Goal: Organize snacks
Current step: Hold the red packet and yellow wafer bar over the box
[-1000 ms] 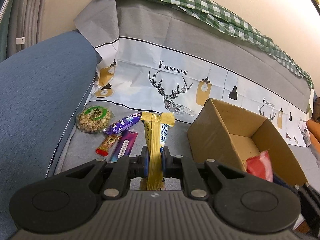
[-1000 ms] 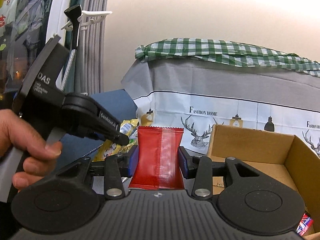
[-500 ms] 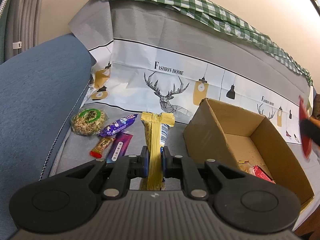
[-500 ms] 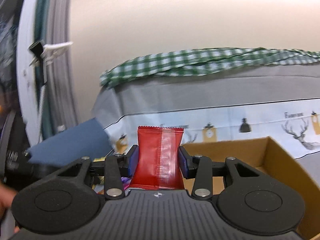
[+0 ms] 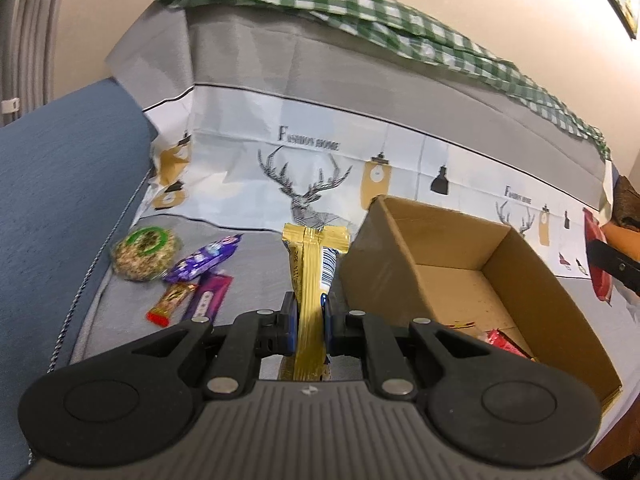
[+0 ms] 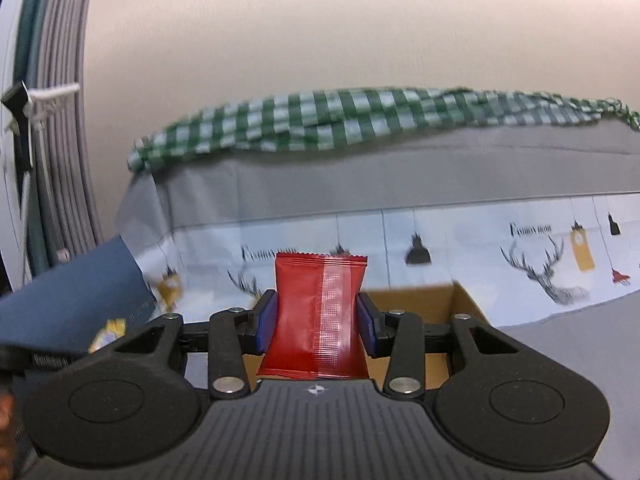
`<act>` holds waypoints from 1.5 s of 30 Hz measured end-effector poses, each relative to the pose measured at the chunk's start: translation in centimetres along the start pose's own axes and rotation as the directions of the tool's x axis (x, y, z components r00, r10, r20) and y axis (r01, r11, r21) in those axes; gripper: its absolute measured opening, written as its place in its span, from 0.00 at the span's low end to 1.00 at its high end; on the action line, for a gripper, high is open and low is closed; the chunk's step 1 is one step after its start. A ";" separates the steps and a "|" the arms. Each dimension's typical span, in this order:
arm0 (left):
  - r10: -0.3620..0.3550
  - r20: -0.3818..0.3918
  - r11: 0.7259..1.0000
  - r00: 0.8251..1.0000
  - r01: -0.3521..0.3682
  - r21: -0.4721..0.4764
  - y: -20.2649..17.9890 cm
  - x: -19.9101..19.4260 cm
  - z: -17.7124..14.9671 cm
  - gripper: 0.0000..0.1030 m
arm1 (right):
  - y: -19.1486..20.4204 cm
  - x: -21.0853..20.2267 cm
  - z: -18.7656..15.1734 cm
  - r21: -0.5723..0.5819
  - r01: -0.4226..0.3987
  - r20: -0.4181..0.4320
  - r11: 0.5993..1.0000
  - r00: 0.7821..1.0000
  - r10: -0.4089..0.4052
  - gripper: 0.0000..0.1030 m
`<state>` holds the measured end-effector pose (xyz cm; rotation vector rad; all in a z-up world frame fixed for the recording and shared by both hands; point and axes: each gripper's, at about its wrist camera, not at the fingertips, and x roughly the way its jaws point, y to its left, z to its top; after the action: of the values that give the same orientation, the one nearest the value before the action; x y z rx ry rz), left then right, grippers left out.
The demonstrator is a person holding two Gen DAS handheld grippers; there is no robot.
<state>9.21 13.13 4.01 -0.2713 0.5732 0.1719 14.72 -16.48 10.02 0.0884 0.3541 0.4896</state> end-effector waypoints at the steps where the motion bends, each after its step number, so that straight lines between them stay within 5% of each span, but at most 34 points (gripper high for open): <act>1: -0.005 0.009 1.000 1.000 0.005 0.009 -0.4 -0.1 0.0 0.13 | -0.2 0.0 0.0 -0.002 0.000 0.002 1.000 1.000 0.000 0.42; 19: -0.185 0.157 0.969 0.970 0.154 0.194 -9.1 0.9 0.1 0.14 | -3.9 0.0 -0.6 -0.053 0.119 -0.031 0.991 0.992 -0.121 0.42; 36: -0.275 0.145 0.934 0.950 0.229 0.273 -12.2 5.4 1.5 0.13 | -5.1 1.9 -0.9 0.028 0.294 -0.048 0.955 0.955 -0.293 0.42; 45: -0.311 0.123 0.918 0.942 0.264 0.296 -13.1 6.1 1.4 0.13 | -4.7 3.0 -1.0 0.016 0.307 -0.061 0.952 0.950 -0.305 0.42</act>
<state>18.05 1.66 4.43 -0.0664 0.3770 -0.1714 18.89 -19.17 7.37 0.0424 0.4227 0.1802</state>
